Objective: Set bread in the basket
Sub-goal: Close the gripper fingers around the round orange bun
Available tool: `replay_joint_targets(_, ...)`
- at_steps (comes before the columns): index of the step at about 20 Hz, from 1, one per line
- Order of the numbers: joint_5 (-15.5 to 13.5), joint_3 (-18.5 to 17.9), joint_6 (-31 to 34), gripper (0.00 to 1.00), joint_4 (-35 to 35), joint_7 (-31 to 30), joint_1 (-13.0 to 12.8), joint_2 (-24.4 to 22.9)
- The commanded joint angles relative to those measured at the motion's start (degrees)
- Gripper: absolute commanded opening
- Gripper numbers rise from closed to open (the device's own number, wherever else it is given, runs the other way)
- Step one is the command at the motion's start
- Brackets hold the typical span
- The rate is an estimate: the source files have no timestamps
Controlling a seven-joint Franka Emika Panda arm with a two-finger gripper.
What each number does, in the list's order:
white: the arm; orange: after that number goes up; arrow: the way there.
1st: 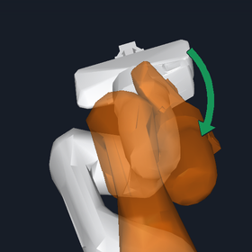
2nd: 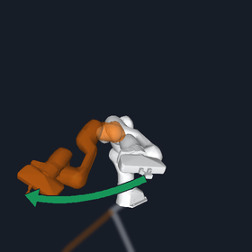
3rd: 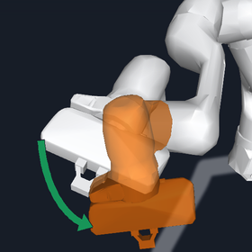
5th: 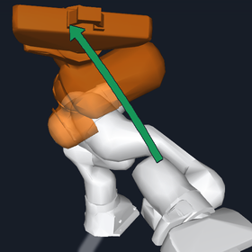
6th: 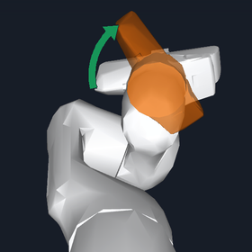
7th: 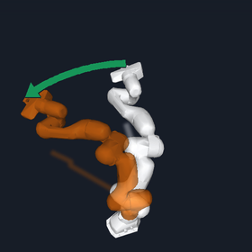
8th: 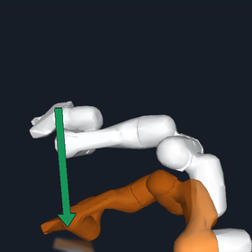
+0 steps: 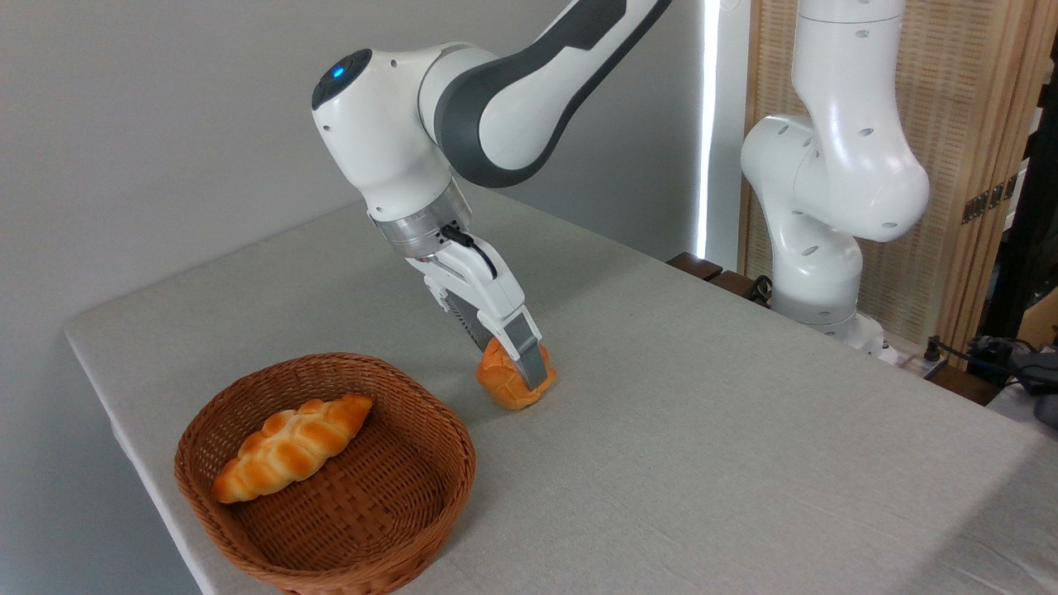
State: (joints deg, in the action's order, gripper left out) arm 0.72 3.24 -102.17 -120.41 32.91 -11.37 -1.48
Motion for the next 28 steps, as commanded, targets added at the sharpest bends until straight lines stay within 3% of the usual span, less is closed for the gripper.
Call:
replay_joint_targets(1, 0.6, -0.5, -1.2, 0.6, -1.5, 0.8, -0.5, -1.1)
replay_joint_targets(2, 0.6, -0.5, -1.2, 0.5, -1.5, 0.9, -0.5, -1.1)
replay_joint_targets(4, 0.6, -0.5, -1.2, 0.44, -1.4, 0.9, -0.5, -1.1)
replay_joint_targets(28, 0.7, -0.4, -0.7, 0.43, -1.1, 1.3, -0.5, -1.5)
